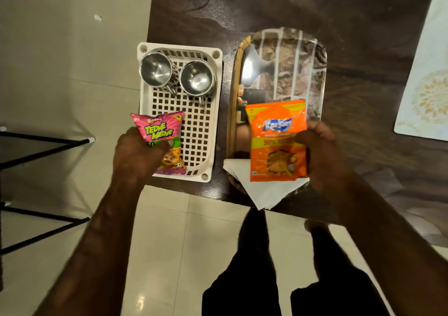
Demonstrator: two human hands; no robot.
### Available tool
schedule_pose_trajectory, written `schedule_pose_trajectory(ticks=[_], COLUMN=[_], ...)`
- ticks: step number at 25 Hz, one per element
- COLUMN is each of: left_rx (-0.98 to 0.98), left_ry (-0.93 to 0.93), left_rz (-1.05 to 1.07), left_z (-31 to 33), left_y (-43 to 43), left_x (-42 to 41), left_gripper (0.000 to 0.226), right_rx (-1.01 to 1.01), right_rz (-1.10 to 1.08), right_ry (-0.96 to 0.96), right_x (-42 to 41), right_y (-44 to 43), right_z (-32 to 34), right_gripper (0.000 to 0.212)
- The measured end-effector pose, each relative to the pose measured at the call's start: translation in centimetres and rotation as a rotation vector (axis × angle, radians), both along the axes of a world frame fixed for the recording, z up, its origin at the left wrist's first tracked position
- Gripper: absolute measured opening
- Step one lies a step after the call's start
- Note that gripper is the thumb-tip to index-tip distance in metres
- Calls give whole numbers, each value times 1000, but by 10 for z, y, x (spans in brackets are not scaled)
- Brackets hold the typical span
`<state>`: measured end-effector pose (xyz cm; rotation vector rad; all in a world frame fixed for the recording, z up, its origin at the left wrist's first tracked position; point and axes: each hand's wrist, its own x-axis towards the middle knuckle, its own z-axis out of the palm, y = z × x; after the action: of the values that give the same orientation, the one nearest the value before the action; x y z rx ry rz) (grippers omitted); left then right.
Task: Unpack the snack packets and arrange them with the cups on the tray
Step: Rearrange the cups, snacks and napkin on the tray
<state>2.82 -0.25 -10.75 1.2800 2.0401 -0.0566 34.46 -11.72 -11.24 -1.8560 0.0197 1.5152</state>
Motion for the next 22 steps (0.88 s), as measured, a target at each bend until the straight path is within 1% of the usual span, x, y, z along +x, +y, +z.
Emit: schedule_pose_trajectory(ticks=[1,2,4,6,7,9,11,12,14,16,17,19,20,22], left_rx=[-22,-42,-36,-1,-13,-94,-150,-146,-107,-60,-39,22,61,87], left_ry=[-53,-118,-250,-432,-524,-654,-725,-736,-713,-647,-583,-395,-300,-140], left_rz=[15,50,158,240,247,186,131,122,71,-13,-68,-206,-262,-371], left_z=[3,9,26,47,55,57,45,36,18,3,-1,-3,-2,2], left_y=[-1,-2,-5,-13,-19,-29,-33,-33,-29,-24,-22,-20,-20,-22], left_x=[-1,-1,2,19,33,69,112,132,161,173,175,175,174,171], left_gripper=[38,36,50,64,67,71,74,73,68,65,65,67,70,82], right_rx=[-6,-12,-25,-23,-17,-11,-12,-10,2,21,31,28,16,-9], right_rz=[-3,-12,-36,-59,-68,-58,-30,-27,-26,-9,10,97,141,171], right_ry=[-25,-48,-98,-134,-142,-163,-209,-229,-261,-289,-312,-423,-478,-517], right_x=[12,24,43,56,59,61,59,57,52,46,44,40,39,37], right_y=[-3,-5,-7,-8,-8,-6,-3,-1,3,6,7,8,6,2], right_z=[-1,-3,-5,-9,-11,-14,-17,-18,-21,-23,-24,-26,-28,-27], right_gripper=[16,21,23,23,23,23,23,21,17,23,23,24,25,27])
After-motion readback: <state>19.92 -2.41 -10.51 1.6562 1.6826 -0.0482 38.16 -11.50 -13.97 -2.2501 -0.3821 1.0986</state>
